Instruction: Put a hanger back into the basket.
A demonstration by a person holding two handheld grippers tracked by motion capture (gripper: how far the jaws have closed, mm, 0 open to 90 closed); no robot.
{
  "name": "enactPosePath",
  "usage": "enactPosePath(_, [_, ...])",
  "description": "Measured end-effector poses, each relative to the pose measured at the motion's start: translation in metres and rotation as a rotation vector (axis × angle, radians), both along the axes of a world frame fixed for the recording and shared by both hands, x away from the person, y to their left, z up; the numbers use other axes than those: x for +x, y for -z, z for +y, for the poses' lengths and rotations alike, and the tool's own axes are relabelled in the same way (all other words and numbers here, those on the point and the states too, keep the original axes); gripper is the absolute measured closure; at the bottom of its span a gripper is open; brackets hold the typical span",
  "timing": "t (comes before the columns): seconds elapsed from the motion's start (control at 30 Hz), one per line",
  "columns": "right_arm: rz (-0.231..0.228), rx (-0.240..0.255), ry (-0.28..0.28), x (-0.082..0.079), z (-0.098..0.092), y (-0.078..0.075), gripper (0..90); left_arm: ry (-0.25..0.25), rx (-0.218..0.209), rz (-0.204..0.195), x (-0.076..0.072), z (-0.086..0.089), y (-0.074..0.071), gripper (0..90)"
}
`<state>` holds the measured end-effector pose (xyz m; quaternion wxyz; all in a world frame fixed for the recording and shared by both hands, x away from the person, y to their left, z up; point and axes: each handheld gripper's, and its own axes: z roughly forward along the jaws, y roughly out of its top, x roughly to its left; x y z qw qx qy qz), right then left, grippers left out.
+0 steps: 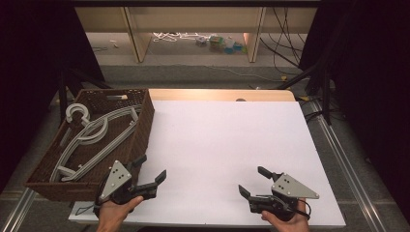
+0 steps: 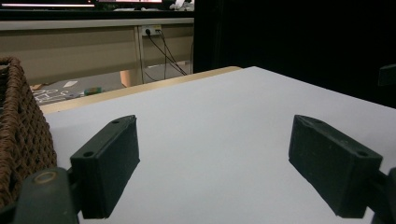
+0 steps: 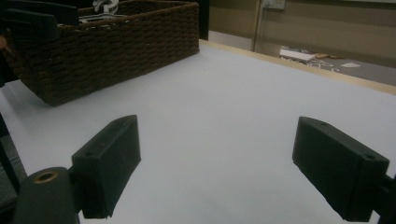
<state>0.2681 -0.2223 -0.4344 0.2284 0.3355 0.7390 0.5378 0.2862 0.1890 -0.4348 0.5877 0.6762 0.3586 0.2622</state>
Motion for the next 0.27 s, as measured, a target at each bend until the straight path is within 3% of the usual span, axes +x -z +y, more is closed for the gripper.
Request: enactPosePath(0.27, [-0.001, -0.001, 0.0, 0.0001, -0.0001, 0.0001, 16.1, 0.004, 0.006, -0.001, -0.0001, -0.0001, -0.0001, 16.1])
